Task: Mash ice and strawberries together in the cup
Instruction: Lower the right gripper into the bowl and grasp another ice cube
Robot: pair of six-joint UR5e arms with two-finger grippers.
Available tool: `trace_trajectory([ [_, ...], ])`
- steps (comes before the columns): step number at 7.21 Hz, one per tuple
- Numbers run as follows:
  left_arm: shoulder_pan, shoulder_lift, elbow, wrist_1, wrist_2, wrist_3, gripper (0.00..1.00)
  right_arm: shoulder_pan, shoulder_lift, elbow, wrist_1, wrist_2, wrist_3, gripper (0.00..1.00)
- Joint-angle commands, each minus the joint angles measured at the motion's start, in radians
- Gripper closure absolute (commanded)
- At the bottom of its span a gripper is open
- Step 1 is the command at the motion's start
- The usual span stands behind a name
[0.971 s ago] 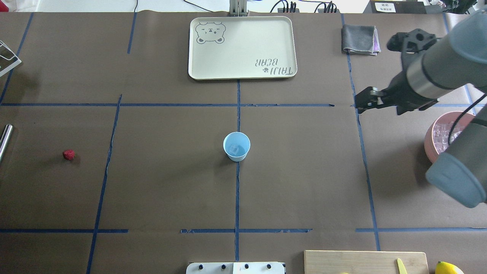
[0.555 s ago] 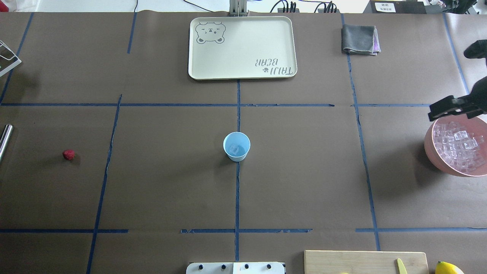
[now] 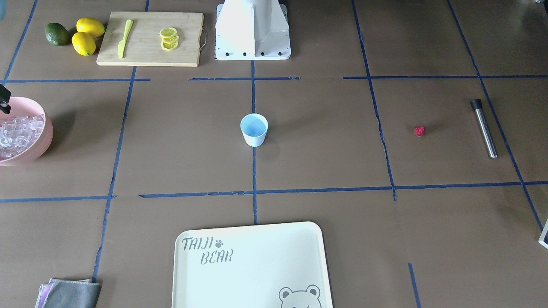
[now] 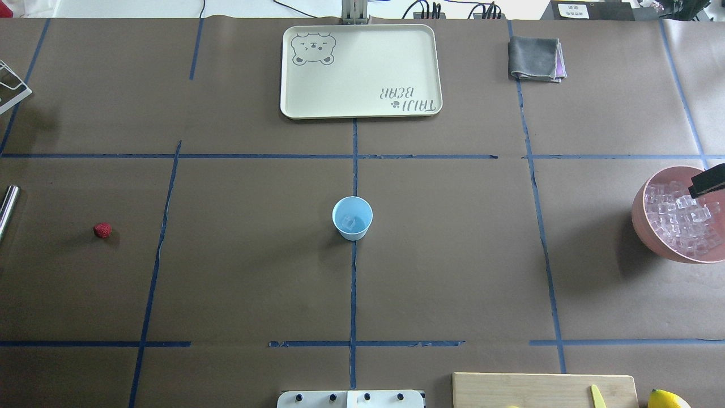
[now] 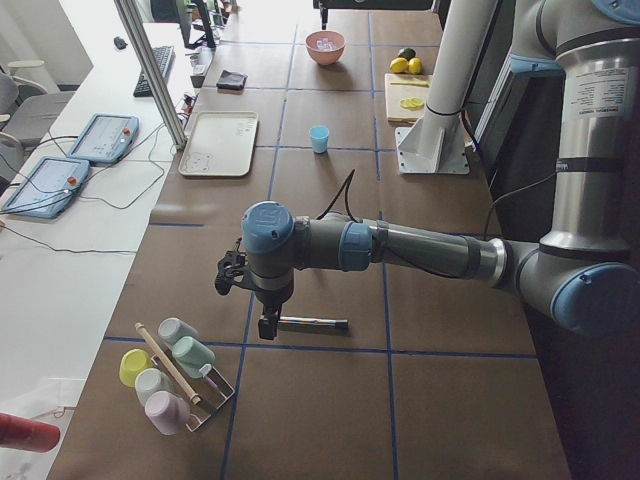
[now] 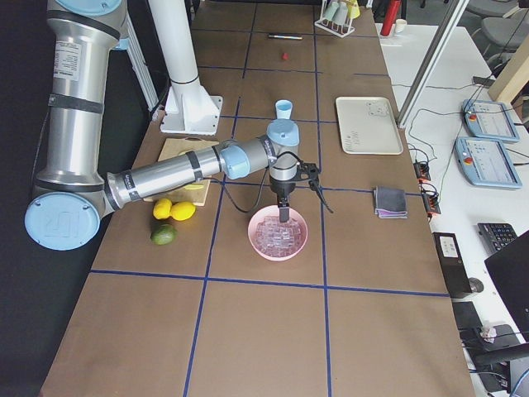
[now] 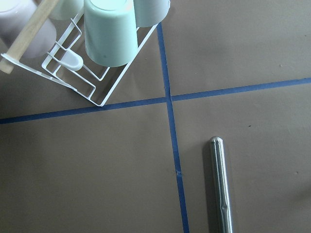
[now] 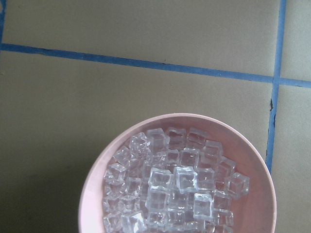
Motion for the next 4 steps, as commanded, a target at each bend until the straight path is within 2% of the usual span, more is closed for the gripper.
trace_trajectory([
  [1,0.0,-0.001,-0.002,0.0,0.0,-0.004,0.0,-0.003,0.016,-0.118,0.055,0.046,-0.001,0.09],
  [3,0.0,0.0,-0.007,0.0,0.0,-0.004,0.0,-0.021,0.016,-0.131,0.055,0.053,-0.003,0.23],
  [4,0.0,-0.001,-0.007,0.0,0.0,-0.004,0.0,-0.042,0.016,-0.132,0.055,0.047,-0.006,0.24],
])
